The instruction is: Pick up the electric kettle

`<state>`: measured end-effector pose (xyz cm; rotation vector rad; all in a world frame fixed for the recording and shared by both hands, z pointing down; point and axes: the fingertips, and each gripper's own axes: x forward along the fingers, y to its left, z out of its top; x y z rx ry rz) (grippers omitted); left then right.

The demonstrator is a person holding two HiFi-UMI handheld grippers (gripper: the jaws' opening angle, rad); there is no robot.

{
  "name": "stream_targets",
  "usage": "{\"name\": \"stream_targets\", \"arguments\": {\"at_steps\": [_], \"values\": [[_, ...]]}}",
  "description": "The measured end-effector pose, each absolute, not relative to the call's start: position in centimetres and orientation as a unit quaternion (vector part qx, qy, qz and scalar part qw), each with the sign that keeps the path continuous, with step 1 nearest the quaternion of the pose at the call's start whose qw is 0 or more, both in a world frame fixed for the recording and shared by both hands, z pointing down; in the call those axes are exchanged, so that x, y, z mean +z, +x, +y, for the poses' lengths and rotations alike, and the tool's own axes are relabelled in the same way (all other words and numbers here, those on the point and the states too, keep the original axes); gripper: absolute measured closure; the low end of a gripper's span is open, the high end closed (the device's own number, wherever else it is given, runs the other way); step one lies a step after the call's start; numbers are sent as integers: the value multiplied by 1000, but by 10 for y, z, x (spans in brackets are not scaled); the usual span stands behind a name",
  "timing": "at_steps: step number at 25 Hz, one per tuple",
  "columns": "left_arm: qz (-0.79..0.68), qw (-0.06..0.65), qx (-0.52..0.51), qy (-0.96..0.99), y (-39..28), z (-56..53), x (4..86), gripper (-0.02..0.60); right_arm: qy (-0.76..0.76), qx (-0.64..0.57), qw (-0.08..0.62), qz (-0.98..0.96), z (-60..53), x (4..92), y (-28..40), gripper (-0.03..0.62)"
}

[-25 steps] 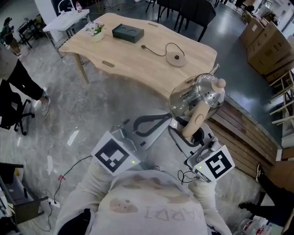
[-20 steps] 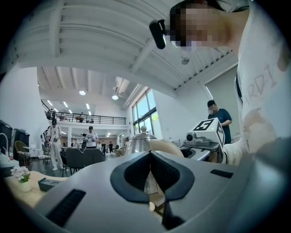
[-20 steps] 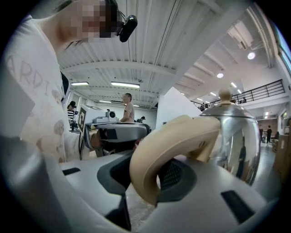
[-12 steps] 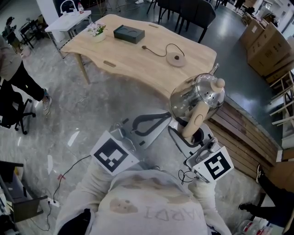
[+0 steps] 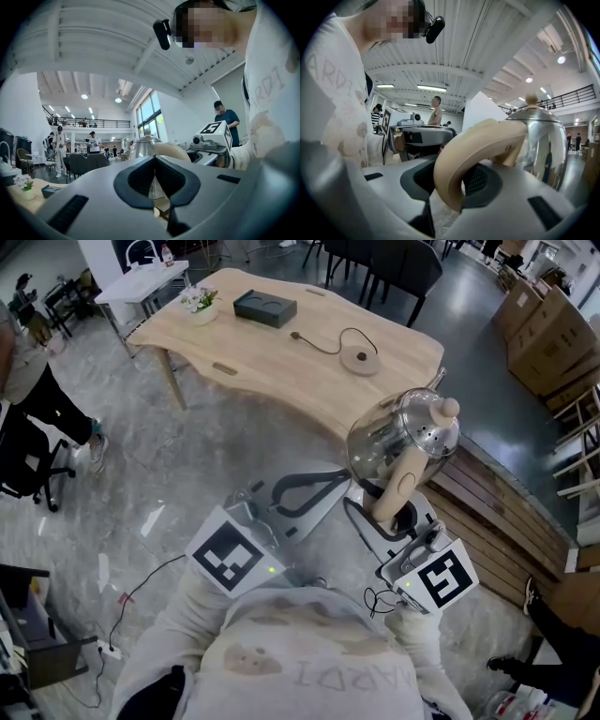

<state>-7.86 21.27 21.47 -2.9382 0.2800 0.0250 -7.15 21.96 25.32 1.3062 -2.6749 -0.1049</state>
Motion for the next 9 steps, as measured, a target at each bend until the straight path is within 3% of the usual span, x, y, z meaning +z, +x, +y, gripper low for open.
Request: {"name": "stream_targets", "arguments": {"at_steps": [9], "values": [[92, 93, 8, -991, -68, 222, 213, 569, 437, -39, 81, -895, 228, 251, -64, 473]]}}
